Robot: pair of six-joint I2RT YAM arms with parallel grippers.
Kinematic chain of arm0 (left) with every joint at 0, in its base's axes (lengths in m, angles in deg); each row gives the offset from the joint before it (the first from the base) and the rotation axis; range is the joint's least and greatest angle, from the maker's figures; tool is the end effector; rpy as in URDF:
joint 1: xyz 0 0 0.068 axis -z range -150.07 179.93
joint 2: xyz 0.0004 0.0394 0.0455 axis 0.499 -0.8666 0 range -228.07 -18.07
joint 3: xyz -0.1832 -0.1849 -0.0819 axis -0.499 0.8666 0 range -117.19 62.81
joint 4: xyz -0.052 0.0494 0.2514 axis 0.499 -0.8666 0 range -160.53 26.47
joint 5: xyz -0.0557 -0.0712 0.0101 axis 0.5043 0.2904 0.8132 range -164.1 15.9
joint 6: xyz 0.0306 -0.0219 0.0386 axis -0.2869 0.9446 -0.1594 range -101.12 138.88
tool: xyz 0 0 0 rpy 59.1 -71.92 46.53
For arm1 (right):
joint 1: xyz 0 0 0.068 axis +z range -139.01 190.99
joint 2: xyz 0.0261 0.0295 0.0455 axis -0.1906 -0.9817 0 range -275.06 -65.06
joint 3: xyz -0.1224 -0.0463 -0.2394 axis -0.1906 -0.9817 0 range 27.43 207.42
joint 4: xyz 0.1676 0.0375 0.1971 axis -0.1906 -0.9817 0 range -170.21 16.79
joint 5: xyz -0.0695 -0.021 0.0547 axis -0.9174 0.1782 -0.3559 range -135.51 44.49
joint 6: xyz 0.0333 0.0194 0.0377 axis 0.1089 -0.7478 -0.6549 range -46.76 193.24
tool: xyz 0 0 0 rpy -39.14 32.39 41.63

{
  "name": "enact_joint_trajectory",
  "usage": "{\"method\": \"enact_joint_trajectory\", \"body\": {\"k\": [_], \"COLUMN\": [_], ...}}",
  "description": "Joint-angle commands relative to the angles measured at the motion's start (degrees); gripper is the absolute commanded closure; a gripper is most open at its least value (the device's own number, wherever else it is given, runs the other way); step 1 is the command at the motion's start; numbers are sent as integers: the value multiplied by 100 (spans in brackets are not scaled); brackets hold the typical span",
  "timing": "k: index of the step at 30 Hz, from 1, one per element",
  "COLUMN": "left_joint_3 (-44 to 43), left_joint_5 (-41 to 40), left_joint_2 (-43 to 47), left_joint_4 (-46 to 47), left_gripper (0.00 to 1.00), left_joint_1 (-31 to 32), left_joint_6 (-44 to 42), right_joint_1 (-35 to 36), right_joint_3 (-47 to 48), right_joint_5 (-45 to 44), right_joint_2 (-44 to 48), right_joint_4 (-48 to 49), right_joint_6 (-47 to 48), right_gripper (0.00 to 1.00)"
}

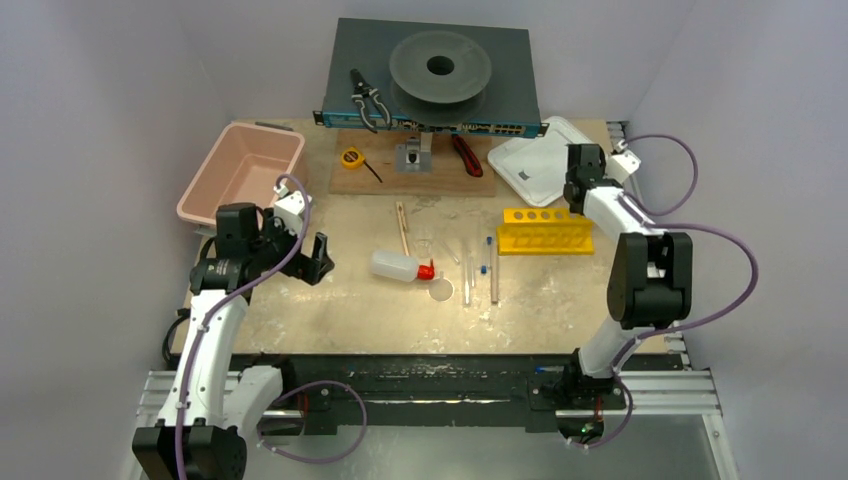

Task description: Organize the chemistry lab equipment

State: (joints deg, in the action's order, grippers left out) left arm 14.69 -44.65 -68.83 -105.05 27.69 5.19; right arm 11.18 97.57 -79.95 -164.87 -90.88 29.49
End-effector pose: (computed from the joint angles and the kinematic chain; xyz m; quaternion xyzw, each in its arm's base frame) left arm 0.1765 -0.0106 0.2935 0.1874 0.8765 -0.1796 0.4055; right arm 0.3777 -0.0188 0.2286 0.4301 0.7863 -0.1258 0.4254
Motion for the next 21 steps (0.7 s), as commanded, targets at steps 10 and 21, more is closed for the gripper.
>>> {"method": "enact_joint_trajectory", "body": {"k": [10,21], "left_joint_3": [-42,-88], "left_joint_5": [24,-68], "left_joint_2": [224,52], "left_joint_4": [1,-56], "left_gripper": [0,0], "left_joint_1": [-9,-14], "left_joint_6": [-116,-97], "right_joint_1": [215,3462], "right_joint_3": [-1163,-991], "right_joint_5": [-722,-1252], "right_joint_2": [1626,2253], "right_joint_4": [-360,-542], "right_joint_6": [-418,-37], "right_gripper": [62,58]}}
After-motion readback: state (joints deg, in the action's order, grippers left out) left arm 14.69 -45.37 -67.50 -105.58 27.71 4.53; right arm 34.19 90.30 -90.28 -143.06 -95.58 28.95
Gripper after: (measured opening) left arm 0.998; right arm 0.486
